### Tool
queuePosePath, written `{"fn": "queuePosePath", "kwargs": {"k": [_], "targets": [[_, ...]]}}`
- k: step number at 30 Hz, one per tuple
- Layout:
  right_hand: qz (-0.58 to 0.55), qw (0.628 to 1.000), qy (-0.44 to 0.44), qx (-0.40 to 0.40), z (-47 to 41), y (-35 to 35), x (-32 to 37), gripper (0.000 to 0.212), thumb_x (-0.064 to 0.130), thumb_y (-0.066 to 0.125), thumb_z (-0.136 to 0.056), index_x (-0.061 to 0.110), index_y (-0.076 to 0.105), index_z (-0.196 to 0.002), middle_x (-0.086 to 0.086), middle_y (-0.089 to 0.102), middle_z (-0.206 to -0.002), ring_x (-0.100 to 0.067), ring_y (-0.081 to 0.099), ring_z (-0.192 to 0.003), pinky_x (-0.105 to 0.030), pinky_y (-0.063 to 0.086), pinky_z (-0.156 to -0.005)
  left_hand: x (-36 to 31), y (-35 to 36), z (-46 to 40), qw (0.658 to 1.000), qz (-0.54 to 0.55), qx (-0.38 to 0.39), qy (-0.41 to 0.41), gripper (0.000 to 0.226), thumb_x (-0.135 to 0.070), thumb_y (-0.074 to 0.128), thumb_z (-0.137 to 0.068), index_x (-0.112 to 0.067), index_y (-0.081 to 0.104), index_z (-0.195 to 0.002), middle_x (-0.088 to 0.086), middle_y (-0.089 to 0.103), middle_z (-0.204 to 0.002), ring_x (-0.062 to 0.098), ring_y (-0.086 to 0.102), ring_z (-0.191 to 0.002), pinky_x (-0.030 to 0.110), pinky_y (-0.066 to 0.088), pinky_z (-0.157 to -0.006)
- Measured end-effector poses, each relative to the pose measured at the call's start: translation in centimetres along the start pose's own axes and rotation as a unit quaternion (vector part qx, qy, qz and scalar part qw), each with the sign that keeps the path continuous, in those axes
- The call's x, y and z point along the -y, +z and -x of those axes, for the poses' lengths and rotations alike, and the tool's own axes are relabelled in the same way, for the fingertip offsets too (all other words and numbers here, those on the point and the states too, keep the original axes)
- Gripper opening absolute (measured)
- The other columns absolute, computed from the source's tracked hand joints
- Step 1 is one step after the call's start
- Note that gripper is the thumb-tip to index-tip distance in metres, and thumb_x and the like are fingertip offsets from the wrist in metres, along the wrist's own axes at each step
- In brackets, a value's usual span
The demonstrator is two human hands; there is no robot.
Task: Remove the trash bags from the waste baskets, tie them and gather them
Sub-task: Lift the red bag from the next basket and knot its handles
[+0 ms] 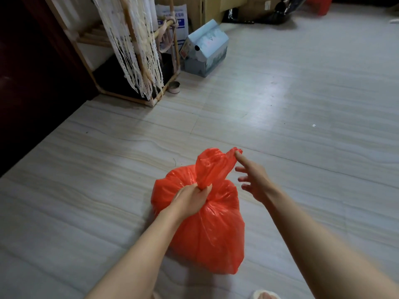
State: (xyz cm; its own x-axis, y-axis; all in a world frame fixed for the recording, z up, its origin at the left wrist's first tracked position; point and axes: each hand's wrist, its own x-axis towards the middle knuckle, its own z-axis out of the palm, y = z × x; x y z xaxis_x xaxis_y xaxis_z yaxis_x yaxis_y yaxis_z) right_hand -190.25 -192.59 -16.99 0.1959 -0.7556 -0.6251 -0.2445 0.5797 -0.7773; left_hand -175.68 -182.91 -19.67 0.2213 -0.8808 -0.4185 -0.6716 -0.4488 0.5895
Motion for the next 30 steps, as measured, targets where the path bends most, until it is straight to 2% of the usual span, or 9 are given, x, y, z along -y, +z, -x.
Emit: {"fn": "queuePosePath", "kwargs": {"k": [5, 8, 12, 17, 21, 23, 25, 28, 30], "targets": [[-0.094, 0.993, -0.016, 0.071, -0.1, 1.6, 1.7, 0.014, 0.027, 0.058, -0.086, 0.017, 0.06, -0.078, 0.001, 0.059, -0.064, -0.01, 0.052, -0.054, -0.022, 0.041, -0.053, -0.6, -0.4, 0.6, 0.998, -0.031, 0.038, 0.04, 0.045, -0.045, 0.035, -0.094, -0.013, 0.066, -0.1, 0.018, 0.069, -0.104, 0.032, 0.062, -0.102, 0.039, 0.047, -0.09], [-0.141, 0.989, -0.031, -0.013, -0.5, 1.5, 2.1, 0.025, 0.006, 0.043, -0.089, 0.013, 0.055, -0.068, 0.0, 0.056, -0.049, -0.012, 0.049, -0.045, -0.013, 0.039, -0.037, -0.4, -0.9, 0.6, 0.973, 0.221, 0.062, 0.004, 0.039, -0.038, 0.041, -0.095, -0.014, 0.063, -0.073, 0.004, 0.069, -0.061, 0.017, 0.061, -0.055, 0.029, 0.047, -0.063], [-0.283, 0.959, 0.014, 0.022, 0.0, -1.0, 2.1, 0.029, -0.01, 0.033, -0.084, 0.006, 0.057, -0.08, -0.011, 0.063, -0.064, -0.019, 0.064, -0.051, -0.019, 0.054, -0.046, 1.1, -2.7, 0.1, 0.896, 0.422, 0.12, -0.062, 0.032, -0.039, 0.043, -0.093, -0.017, 0.066, -0.093, 0.0, 0.075, -0.072, 0.0, 0.056, -0.045, 0.011, 0.034, -0.041], [-0.147, 0.967, 0.034, 0.206, 1.1, -2.6, 1.7, 0.037, -0.009, 0.032, -0.081, 0.002, 0.064, -0.064, -0.016, 0.062, -0.069, -0.02, 0.068, -0.056, -0.017, 0.055, -0.049, 1.0, -3.7, -0.7, 0.801, 0.591, 0.041, -0.084, 0.016, -0.018, 0.045, -0.093, -0.021, 0.06, -0.091, -0.009, 0.067, -0.062, -0.002, 0.05, -0.04, 0.01, 0.022, -0.034], [-0.004, 0.954, 0.093, 0.284, 1.8, -3.2, 0.2, 0.038, -0.006, 0.038, -0.081, 0.005, 0.07, -0.064, -0.015, 0.071, -0.071, -0.023, 0.072, -0.069, -0.022, 0.058, -0.058, 0.0, -3.7, -1.2, 0.771, 0.625, -0.028, -0.121, 0.026, 0.003, 0.048, -0.086, -0.019, 0.059, -0.08, -0.011, 0.065, -0.052, -0.002, 0.04, -0.032, 0.01, 0.019, -0.032], [0.035, 0.955, 0.108, 0.275, 1.9, -3.9, -0.7, 0.025, 0.006, 0.046, -0.084, 0.008, 0.071, -0.084, -0.012, 0.072, -0.089, -0.026, 0.069, -0.086, -0.032, 0.059, -0.072, -0.3, -3.7, -0.8, 0.781, 0.609, -0.071, -0.116, 0.033, 0.011, 0.044, -0.082, -0.018, 0.058, -0.076, -0.01, 0.063, -0.05, -0.002, 0.04, -0.032, 0.009, 0.021, -0.032], [0.106, 0.973, 0.093, 0.181, 1.3, -5.1, -2.0, 0.025, 0.012, 0.044, -0.089, 0.01, 0.064, -0.104, -0.008, 0.069, -0.104, -0.026, 0.063, -0.096, -0.038, 0.054, -0.085, -0.3, -3.8, 0.0, 0.838, 0.517, -0.151, -0.093, 0.033, 0.014, 0.047, -0.079, -0.016, 0.063, -0.079, -0.004, 0.066, -0.065, -0.002, 0.051, -0.047, 0.008, 0.035, -0.039], [0.102, 0.994, 0.014, -0.02, 0.5, -5.9, -2.9, 0.029, 0.001, 0.039, -0.089, 0.008, 0.059, -0.108, -0.014, 0.064, -0.113, -0.025, 0.059, -0.091, -0.037, 0.05, -0.084, 0.7, -3.7, 0.9, 0.967, 0.184, -0.178, -0.009, 0.017, -0.01, 0.057, -0.086, -0.013, 0.064, -0.101, 0.001, 0.066, -0.097, 0.012, 0.059, -0.092, 0.016, 0.036, -0.069], [0.089, 0.993, -0.069, -0.035, 0.5, -5.2, -2.2, 0.038, -0.006, 0.034, -0.086, 0.013, 0.057, -0.109, -0.017, 0.061, -0.119, -0.024, 0.057, -0.09, -0.031, 0.048, -0.075, 1.4, -3.5, 1.0, 0.991, -0.033, -0.107, 0.07, 0.018, -0.029, 0.051, -0.083, -0.019, 0.064, -0.088, -0.001, 0.068, -0.095, 0.02, 0.062, -0.099, 0.025, 0.032, -0.07]]}}
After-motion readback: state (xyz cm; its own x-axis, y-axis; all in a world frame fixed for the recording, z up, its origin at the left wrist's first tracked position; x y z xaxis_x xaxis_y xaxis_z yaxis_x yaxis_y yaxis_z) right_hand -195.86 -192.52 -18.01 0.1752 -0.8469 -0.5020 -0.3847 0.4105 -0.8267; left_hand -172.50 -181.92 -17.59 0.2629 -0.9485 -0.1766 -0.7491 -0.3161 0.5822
